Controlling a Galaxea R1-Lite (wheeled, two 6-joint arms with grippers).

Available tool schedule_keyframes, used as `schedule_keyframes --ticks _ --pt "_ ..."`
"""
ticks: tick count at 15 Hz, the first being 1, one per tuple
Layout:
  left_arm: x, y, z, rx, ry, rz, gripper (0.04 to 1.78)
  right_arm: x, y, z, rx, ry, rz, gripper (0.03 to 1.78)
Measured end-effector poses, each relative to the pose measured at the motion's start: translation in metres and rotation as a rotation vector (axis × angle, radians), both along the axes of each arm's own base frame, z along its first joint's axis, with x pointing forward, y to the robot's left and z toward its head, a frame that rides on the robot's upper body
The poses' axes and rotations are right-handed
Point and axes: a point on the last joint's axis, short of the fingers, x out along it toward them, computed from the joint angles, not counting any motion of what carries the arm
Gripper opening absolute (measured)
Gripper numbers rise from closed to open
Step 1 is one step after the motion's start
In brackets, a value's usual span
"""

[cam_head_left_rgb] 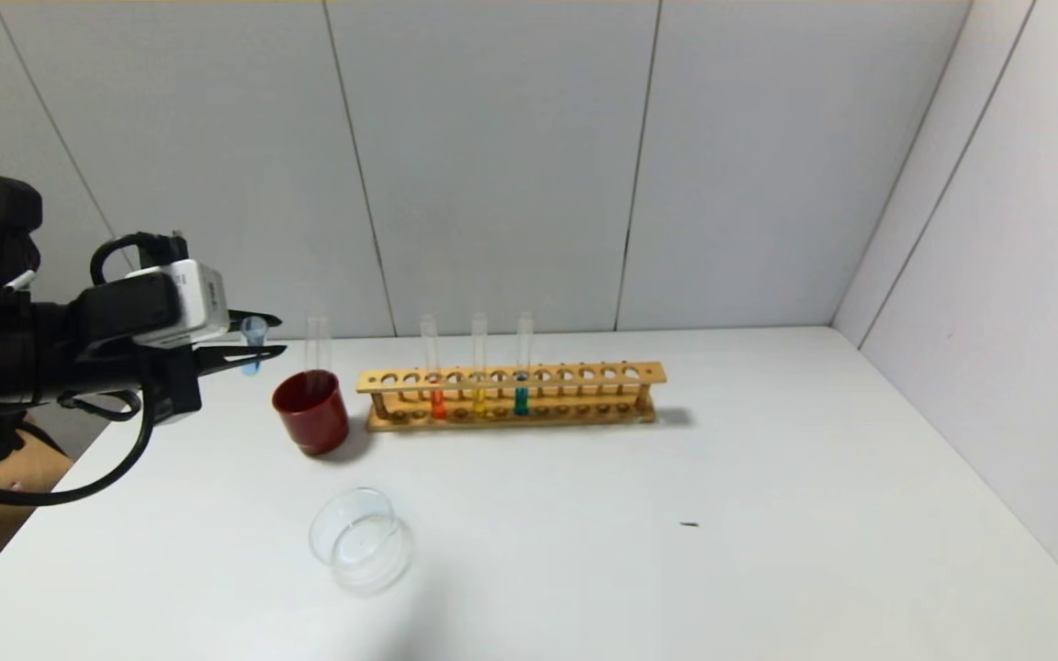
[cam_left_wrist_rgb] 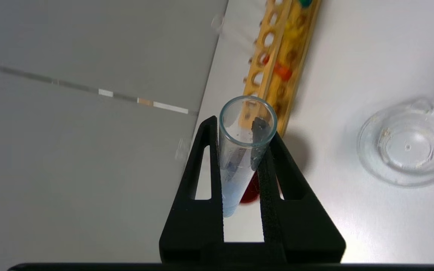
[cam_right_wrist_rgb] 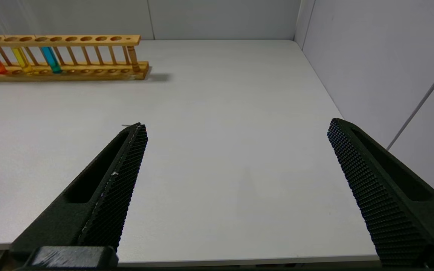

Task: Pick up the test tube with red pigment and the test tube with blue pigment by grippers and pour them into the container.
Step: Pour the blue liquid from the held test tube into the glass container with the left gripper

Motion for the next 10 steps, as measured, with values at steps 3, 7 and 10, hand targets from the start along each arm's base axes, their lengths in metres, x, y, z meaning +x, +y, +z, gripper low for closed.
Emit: schedule_keyframes --ticks 3,7,10 --pt "0.000 -0.002 -0.018 -0.005 -0.045 -0.041 0.32 0.000 0.000 0.000 0.000 0.000 0.000 1.75" --pt "-0.008 -0.003 -0.044 0.057 -0.112 -0.076 0.32 0.000 0.000 0.000 0.000 0.000 0.000 1.75" --pt "-0.015 -0.003 -0.056 0.135 -0.138 -0.113 0.32 0.000 0.000 0.000 0.000 0.000 0.000 1.75"
